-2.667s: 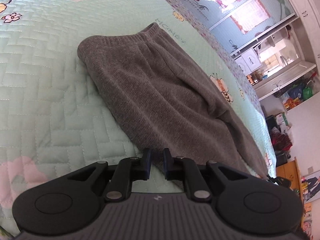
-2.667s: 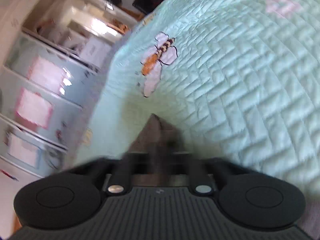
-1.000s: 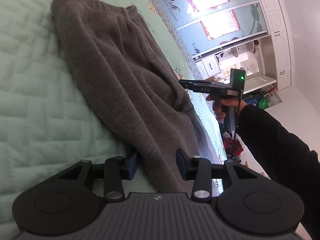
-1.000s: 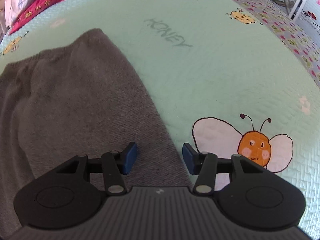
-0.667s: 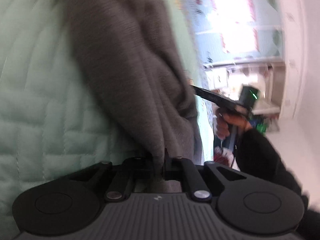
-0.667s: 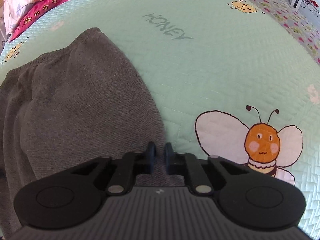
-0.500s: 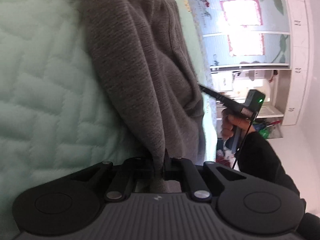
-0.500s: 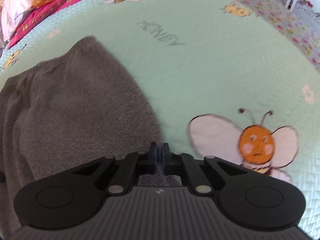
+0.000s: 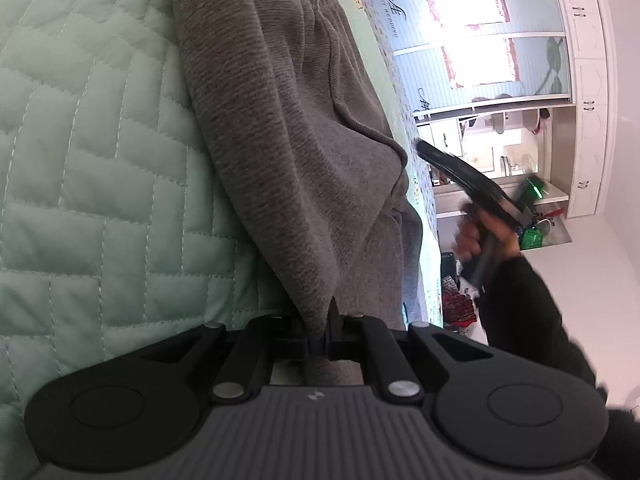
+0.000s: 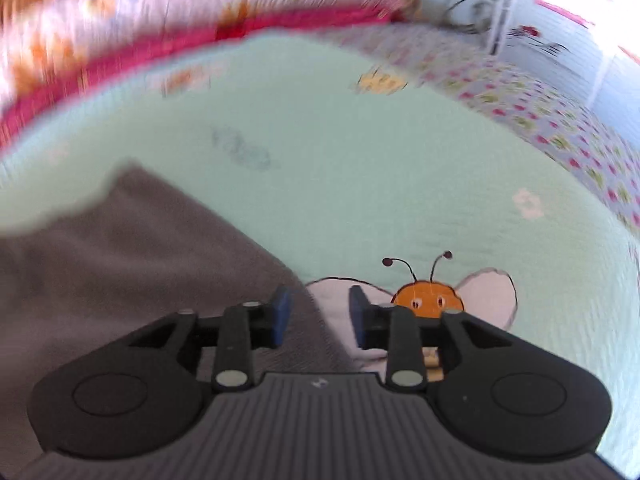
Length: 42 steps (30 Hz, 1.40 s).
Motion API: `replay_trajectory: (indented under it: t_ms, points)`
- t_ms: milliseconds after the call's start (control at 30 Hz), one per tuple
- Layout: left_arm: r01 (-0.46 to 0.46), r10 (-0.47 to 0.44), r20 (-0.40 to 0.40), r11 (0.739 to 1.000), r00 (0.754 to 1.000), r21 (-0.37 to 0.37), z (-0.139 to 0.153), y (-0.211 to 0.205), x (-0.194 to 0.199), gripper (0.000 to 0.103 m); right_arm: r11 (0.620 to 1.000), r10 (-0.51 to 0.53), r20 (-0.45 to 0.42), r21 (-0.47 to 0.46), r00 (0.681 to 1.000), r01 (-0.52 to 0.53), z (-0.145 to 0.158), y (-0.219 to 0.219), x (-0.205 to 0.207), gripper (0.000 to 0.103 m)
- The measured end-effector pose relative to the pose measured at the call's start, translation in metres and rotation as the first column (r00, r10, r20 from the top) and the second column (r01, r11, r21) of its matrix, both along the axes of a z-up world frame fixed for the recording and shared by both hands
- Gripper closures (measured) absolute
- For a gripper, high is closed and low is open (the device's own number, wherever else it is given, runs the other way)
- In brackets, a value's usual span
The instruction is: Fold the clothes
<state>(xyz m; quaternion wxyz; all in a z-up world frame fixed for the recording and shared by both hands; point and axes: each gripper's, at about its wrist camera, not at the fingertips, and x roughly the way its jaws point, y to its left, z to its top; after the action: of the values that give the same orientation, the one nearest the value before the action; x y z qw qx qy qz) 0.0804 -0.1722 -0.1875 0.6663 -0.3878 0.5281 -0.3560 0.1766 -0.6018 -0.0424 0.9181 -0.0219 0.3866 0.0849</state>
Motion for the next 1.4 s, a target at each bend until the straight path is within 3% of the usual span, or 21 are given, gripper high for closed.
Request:
replay_trajectory:
  t_ms: [67,133,233,300,367,433,467,533,600,633,667,700,767,900,1033,1233,1300,1400]
  points:
    - [0.001,-0.002,0.006,1.000,1.000,0.004,0.002,-0.001,0.000,0.096,0.999,-0.043,0.026,0.034,0.999,0.043,0.008,-0.002,-0.039,0.061]
    - [0.004,-0.004,0.013,1.000,1.000,0.006,0.002,-0.001,0.000,0.096,0.994,-0.106,0.044,0.004,0.993,0.106,0.011,0.004,-0.085,0.060]
    - [0.002,-0.002,0.008,1.000,1.000,0.008,-0.001,-0.004,0.000,0.096,0.963,-0.268,0.056,-0.015,0.962,0.270,0.007,0.015,-0.164,0.053]
    - [0.002,-0.002,0.009,1.000,1.000,0.017,0.001,-0.005,0.001,0.096,0.917,-0.398,0.059,0.042,0.916,0.396,0.002,0.023,-0.222,0.046]
    - [0.003,-0.004,0.017,0.999,1.000,0.037,0.004,-0.006,0.002,0.096,0.836,-0.540,0.046,0.148,0.841,0.528,-0.006,0.031,-0.282,0.042]
    - [-0.005,0.005,-0.003,0.999,1.000,0.047,0.006,-0.008,0.004,0.096,0.737,-0.665,0.060,0.218,0.745,0.640,-0.014,0.039,-0.341,0.042]
    - [-0.006,0.007,-0.014,0.999,1.000,0.049,0.006,-0.008,0.005,0.096,0.671,-0.733,0.073,0.243,0.676,0.701,-0.018,0.039,-0.370,0.042]
    - [-0.003,0.004,-0.012,0.998,1.000,0.067,0.008,-0.007,0.006,0.095,0.485,-0.869,0.069,0.313,0.490,0.817,-0.026,0.030,-0.426,0.037]
    - [-0.006,0.005,0.009,0.996,1.000,0.089,0.017,-0.004,0.003,0.094,0.266,-0.960,0.026,0.392,0.278,0.881,-0.035,0.019,-0.480,0.037]
    - [-0.009,0.007,0.021,0.995,1.000,0.101,0.022,-0.002,0.002,0.094,0.157,-0.982,-0.027,0.450,0.189,0.879,-0.042,0.012,-0.503,0.037]
    - [-0.017,0.013,0.034,0.994,0.999,0.105,0.028,-0.001,0.001,0.094,0.073,-0.988,-0.079,0.515,0.132,0.854,-0.049,0.008,-0.523,0.036]
    - [-0.031,0.026,0.049,0.993,0.998,0.111,0.034,0.002,0.000,0.094,0.021,-0.988,-0.114,0.567,0.104,0.823,-0.054,0.005,-0.538,0.036]
    - [-0.064,0.055,0.072,0.990,0.996,0.129,0.043,0.009,-0.001,0.094,-0.022,-0.986,-0.145,0.612,0.086,0.791,-0.062,0.004,-0.553,0.036]
    - [-0.136,0.123,0.086,0.976,0.989,0.172,0.049,0.024,0.007,0.093,-0.088,-0.973,-0.216,0.668,0.080,0.739,-0.084,0.002,-0.557,0.036]
    - [-0.215,0.208,0.060,0.960,0.976,0.179,0.041,0.041,0.020,0.086,-0.097,-0.979,-0.193,0.725,0.066,0.682,-0.095,0.006,-0.556,0.035]
    - [-0.322,0.328,-0.042,0.940,0.944,0.109,0.019,0.058,0.069,0.081,-0.075,-0.983,-0.165,0.770,0.085,0.634,-0.096,0.005,-0.550,0.033]
    - [-0.348,0.354,-0.067,0.933,0.933,0.089,0.014,0.058,0.085,0.082,-0.083,-0.983,-0.166,0.771,0.073,0.631,-0.098,-0.001,-0.547,0.033]
    - [-0.377,0.383,-0.046,0.921,0.923,0.103,0.016,0.056,0.095,0.096,-0.110,-0.984,-0.172,0.779,0.042,0.617,-0.102,-0.009,-0.544,0.035]
